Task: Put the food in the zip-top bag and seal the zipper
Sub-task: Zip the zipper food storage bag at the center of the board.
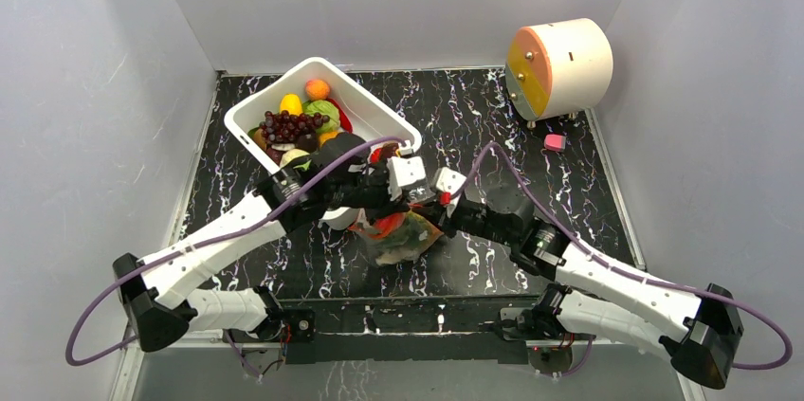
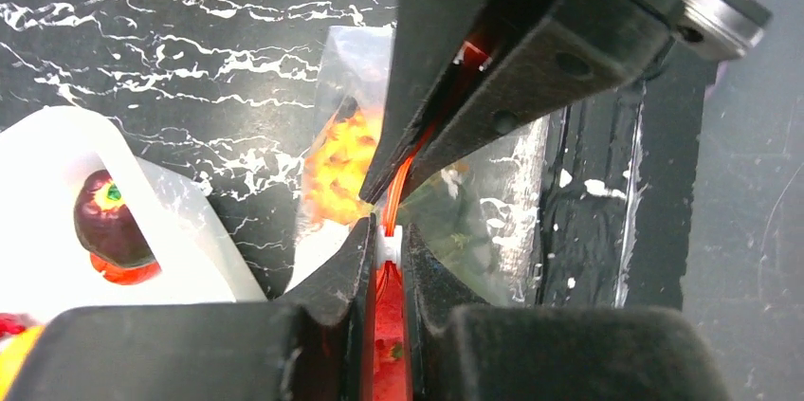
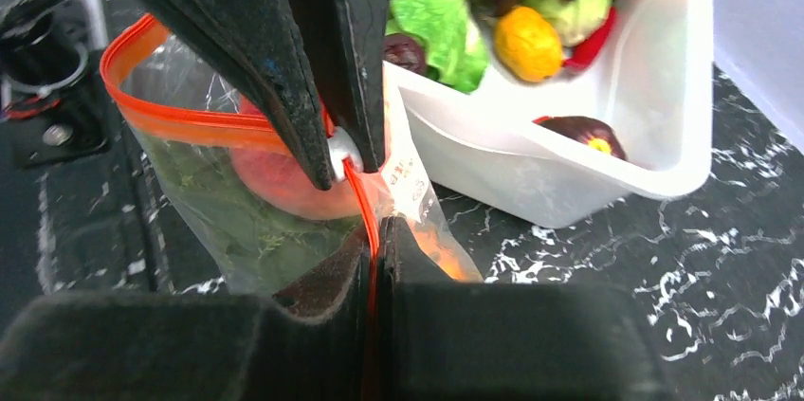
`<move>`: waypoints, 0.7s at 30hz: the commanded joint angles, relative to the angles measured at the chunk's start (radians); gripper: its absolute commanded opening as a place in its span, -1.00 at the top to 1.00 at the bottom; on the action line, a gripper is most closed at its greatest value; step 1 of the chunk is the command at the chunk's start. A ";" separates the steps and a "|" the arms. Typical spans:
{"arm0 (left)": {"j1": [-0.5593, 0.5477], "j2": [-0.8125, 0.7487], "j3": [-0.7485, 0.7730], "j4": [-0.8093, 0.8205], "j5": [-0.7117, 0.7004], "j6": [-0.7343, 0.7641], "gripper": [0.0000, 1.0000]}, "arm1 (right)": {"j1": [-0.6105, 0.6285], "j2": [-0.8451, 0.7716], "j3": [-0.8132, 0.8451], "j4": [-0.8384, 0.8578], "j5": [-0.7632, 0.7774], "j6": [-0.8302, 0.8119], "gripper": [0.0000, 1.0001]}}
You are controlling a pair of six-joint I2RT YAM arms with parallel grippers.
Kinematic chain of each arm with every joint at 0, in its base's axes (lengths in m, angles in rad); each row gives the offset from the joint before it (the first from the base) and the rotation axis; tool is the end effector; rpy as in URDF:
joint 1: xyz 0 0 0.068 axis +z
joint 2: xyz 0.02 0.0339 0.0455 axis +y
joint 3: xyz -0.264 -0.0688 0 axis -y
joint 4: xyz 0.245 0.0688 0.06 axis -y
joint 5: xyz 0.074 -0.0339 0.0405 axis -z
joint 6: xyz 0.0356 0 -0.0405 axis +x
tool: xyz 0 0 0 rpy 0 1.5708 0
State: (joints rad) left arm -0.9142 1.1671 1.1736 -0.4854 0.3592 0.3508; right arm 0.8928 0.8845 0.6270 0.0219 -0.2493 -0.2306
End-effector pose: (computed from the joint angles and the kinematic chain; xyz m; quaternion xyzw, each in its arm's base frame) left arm 0.1465 -0.2105 0.3684 0.5719 0.6234 -0.2887 0.4483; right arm 0.1251 0.1694 0.2880 -0.4802 0.6185 0.2920 0.5492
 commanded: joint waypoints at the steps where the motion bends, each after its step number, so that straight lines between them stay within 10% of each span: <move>1: 0.014 -0.008 0.078 -0.046 -0.055 -0.165 1.00 | -0.016 -0.076 -0.101 0.136 0.283 0.120 1.00; 21: 0.013 -0.146 0.070 -0.240 -0.072 -0.181 1.00 | -0.112 -0.089 -0.143 0.177 0.349 0.175 1.00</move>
State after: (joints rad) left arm -0.9127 1.1007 1.1934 -0.5617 0.2802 0.1795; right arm 0.8803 0.7963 0.4988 0.2138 -0.0704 -0.0460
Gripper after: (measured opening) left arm 0.066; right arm 0.011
